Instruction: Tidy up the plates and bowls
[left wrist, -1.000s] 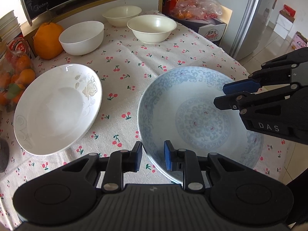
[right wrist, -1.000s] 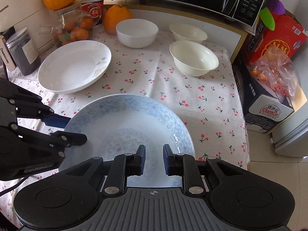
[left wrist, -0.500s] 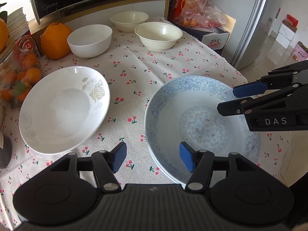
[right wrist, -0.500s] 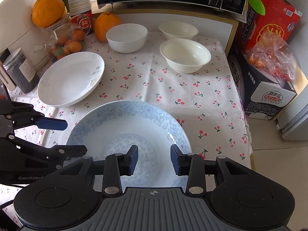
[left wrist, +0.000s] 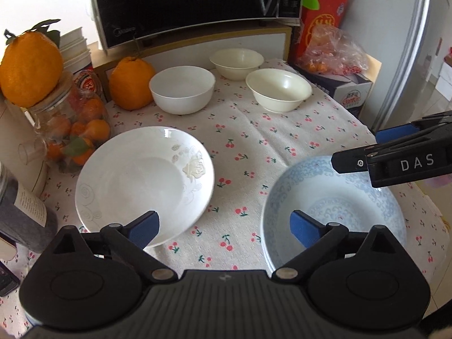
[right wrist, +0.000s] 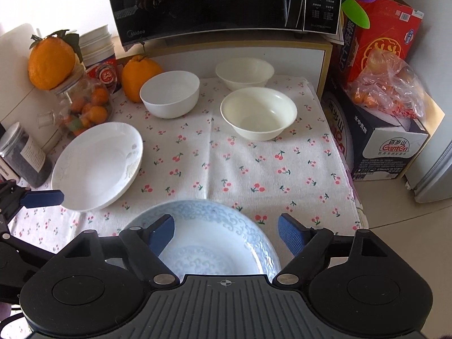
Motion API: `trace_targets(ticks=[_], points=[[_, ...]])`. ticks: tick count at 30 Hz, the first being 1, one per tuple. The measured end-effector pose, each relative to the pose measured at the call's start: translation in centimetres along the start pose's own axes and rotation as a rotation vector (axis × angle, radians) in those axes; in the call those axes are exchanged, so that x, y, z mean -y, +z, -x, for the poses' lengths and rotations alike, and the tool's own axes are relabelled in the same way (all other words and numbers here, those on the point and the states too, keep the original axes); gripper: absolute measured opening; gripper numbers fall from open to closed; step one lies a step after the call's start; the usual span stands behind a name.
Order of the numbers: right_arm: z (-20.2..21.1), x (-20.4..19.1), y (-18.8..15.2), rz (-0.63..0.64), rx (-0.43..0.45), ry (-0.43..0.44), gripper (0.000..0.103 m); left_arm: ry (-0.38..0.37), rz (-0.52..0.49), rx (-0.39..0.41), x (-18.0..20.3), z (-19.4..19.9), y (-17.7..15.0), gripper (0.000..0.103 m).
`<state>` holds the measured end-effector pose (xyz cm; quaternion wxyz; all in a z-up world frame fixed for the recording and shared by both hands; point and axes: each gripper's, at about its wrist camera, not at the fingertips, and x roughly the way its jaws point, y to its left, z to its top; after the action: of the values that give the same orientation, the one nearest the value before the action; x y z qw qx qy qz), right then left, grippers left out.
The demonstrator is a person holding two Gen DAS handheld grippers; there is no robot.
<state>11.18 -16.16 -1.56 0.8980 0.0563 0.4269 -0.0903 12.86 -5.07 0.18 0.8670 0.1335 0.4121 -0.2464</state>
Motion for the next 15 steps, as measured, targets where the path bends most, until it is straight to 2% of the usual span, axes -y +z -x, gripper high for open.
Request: trace_targets(ticks=[3, 8, 15], points=[[-0.7, -0.5, 1.0, -0.020, 0.011, -0.008, 0.087, 0.032, 0.074, -0.007, -1.4, -0.3, 0.5, 0.100], [-2.4, -1.4, 2.7, -0.057, 0.013, -0.003, 0.088, 0.086, 0.208, -0.019, -4.0, -0.8, 1.0, 0.100], [-5.1, -2.6, 4.6, -0.147, 0.005, 0.056, 0.088, 0.162, 0.276, -0.031, -6.8, -2.1, 1.4, 0.101]])
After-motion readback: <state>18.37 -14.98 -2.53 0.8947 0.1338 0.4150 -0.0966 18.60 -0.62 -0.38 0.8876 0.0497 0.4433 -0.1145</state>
